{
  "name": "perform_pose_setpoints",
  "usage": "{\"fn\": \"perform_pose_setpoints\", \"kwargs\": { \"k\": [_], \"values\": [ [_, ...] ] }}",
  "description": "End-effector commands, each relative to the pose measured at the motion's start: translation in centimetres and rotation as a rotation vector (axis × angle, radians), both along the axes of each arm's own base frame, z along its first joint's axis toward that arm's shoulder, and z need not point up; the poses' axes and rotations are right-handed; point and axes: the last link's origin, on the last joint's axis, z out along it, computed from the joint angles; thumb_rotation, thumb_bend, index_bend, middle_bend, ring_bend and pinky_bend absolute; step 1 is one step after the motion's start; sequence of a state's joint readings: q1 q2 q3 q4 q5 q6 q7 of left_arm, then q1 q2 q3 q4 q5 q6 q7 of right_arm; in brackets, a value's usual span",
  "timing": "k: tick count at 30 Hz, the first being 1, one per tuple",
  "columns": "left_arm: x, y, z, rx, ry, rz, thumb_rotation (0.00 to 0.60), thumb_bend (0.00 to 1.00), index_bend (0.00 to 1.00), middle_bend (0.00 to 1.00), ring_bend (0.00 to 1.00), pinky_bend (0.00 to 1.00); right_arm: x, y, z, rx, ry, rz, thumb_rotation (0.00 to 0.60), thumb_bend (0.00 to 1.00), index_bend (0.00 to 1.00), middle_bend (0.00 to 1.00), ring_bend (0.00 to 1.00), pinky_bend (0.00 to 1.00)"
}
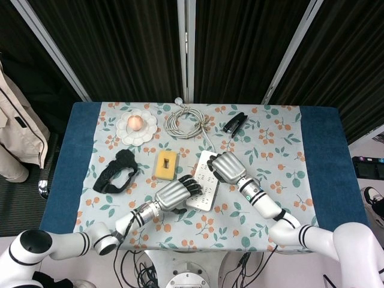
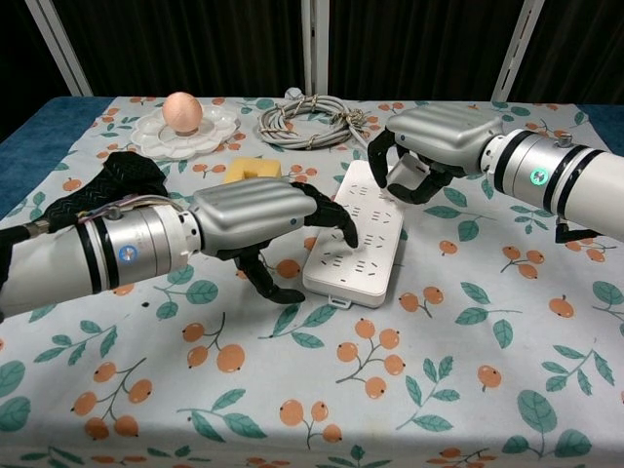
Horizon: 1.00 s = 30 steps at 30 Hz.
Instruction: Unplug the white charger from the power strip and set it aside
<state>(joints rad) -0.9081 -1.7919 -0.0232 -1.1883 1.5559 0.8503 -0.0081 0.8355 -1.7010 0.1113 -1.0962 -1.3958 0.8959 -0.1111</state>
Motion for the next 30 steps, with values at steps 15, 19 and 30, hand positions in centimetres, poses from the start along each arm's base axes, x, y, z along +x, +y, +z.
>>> {"fn": "perform_pose_setpoints", "kwargs": {
  "k": [15,19,30],
  "values": [
    [0.4,-0.2,0.8,0.011,-0.009,-0.015,0.6,0.21,0.24,0.23,0.14,0.13,-0.6,0.3,3.3,-0.06,-0.091,-0.018,0.6,0.53,0.73,0.75,0.64,0.58],
    [0.5,-0.3,1.5,0.025,-0.026,-0.018,0.6,0.21,0.24,0.23,0.14,0.13,-1.8,0.8,4.7,-0.063,-0.109,-0.066,0.6,0.53,0.72,0.75,0.64,0.58],
    [-0.1,0.3,5.2,0.139,-0.11,0.033,0.6,0.21,0.24,0.23,0.14,0.13,-6.6,1.5,5.9,-0.012,-0.009,-0.281,0.6,0.49,0.51,0.64,0.55,0.52]
  ]
}}
